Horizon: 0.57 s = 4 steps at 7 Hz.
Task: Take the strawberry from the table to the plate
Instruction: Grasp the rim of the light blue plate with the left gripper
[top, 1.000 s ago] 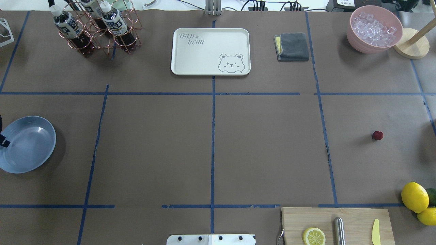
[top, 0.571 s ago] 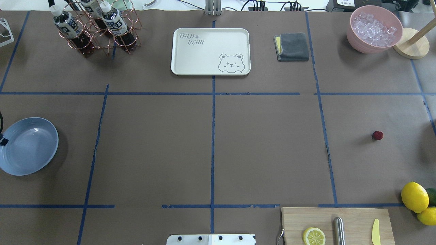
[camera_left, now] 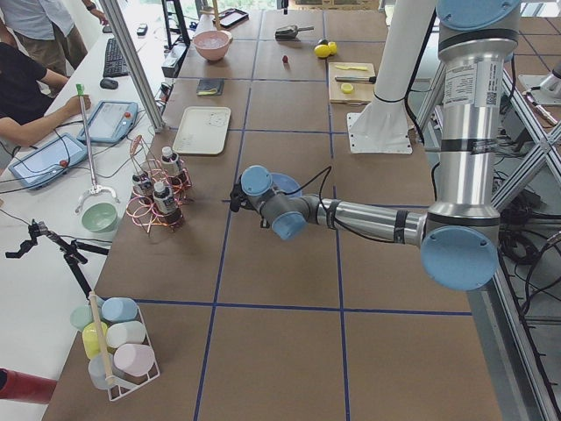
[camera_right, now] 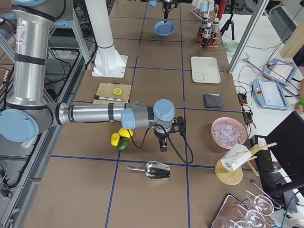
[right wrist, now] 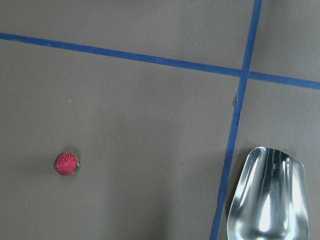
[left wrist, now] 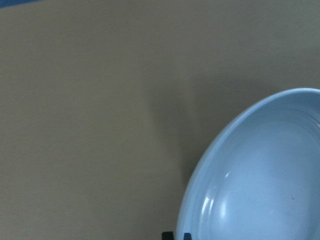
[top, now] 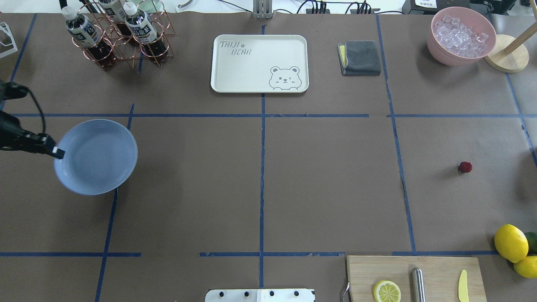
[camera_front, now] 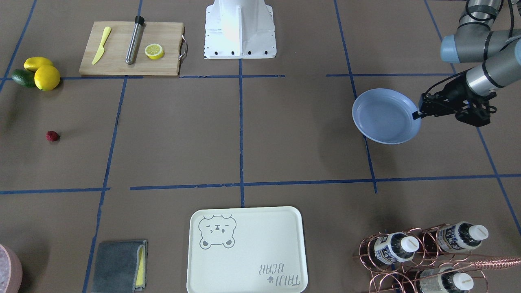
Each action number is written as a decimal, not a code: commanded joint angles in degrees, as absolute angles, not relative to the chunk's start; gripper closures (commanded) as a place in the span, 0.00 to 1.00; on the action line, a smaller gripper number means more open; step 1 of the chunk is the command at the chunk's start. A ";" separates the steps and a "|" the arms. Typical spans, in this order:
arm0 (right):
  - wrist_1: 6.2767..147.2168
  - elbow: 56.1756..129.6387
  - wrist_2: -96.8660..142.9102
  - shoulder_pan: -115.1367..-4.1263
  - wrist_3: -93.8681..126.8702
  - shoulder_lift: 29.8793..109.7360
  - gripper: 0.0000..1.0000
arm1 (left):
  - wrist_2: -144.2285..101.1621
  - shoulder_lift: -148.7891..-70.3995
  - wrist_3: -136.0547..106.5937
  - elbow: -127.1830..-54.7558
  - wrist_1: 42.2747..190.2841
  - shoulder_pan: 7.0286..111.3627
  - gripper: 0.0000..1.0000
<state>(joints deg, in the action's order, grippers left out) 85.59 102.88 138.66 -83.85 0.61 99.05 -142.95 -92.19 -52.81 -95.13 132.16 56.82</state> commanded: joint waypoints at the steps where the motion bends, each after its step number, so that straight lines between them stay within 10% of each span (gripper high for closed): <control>1: 85.61 102.92 139.21 -83.85 0.62 99.05 0.00 | -137.77 -106.62 -80.56 -94.75 136.76 44.62 1.00; 4: 85.43 103.01 139.83 -83.85 0.53 99.05 0.00 | -118.53 -116.61 -88.59 -88.97 136.58 30.87 1.00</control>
